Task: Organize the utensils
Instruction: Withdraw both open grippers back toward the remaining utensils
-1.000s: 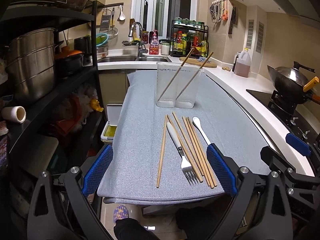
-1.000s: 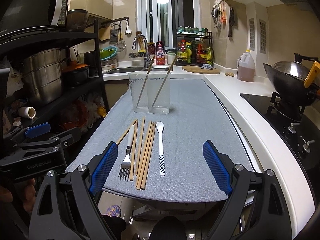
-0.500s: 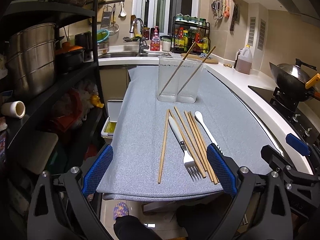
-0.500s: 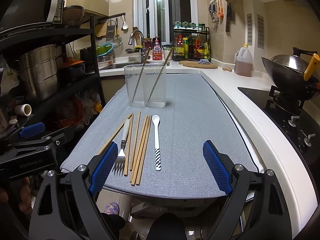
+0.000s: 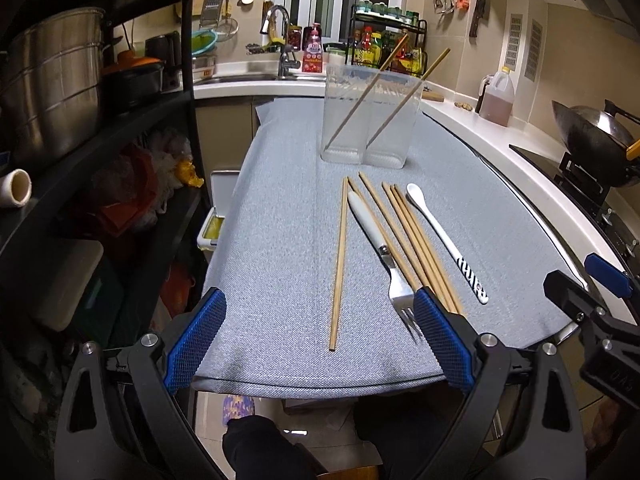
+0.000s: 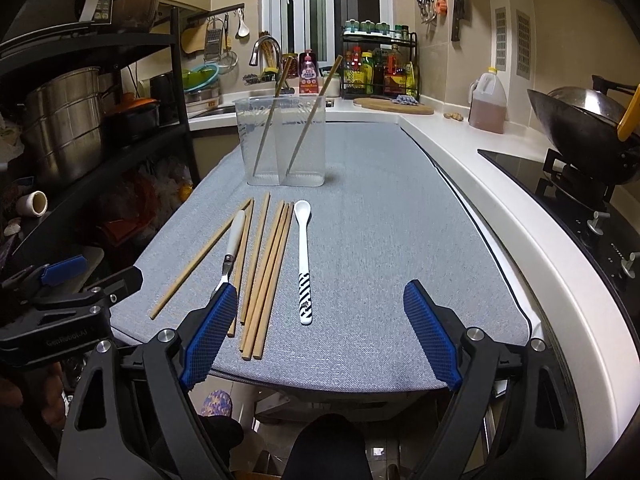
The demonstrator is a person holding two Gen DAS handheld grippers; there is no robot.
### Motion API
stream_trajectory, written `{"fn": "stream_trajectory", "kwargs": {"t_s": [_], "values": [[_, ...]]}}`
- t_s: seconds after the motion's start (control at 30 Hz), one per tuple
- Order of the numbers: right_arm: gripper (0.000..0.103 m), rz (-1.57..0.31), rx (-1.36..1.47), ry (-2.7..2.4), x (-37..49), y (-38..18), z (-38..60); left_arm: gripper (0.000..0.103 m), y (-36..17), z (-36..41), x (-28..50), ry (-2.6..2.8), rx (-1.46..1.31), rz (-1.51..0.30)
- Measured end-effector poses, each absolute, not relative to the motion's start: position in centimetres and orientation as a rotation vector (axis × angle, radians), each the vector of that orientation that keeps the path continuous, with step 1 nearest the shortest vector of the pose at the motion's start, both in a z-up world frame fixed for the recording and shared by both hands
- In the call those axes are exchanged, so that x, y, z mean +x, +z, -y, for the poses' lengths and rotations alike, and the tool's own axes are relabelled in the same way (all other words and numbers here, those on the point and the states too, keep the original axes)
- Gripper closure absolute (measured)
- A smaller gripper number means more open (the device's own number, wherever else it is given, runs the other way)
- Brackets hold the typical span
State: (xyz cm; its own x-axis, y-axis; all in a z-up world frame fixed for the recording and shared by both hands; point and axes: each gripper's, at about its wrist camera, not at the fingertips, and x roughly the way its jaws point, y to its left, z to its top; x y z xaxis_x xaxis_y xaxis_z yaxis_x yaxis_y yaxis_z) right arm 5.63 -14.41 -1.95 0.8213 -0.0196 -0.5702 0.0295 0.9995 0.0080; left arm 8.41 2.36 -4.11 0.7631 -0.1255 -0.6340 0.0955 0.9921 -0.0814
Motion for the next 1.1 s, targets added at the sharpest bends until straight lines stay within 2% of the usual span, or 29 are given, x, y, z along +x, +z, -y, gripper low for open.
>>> {"fn": "stream_trajectory", "kwargs": {"t_s": [0.67, 1.1], "values": [[0.021, -0.657, 0.026, -0.072, 9.1, -5.8, 15.8, 0.018, -7.3, -1.8, 11.3, -0.145, -0.028, -0.735], [0.026, -0.662, 0.05, -0.039, 11.1, -7.6, 16.1, 0.02, -8.8, -1.4, 12.4, -0.155, -0.021, -0.753]]}}
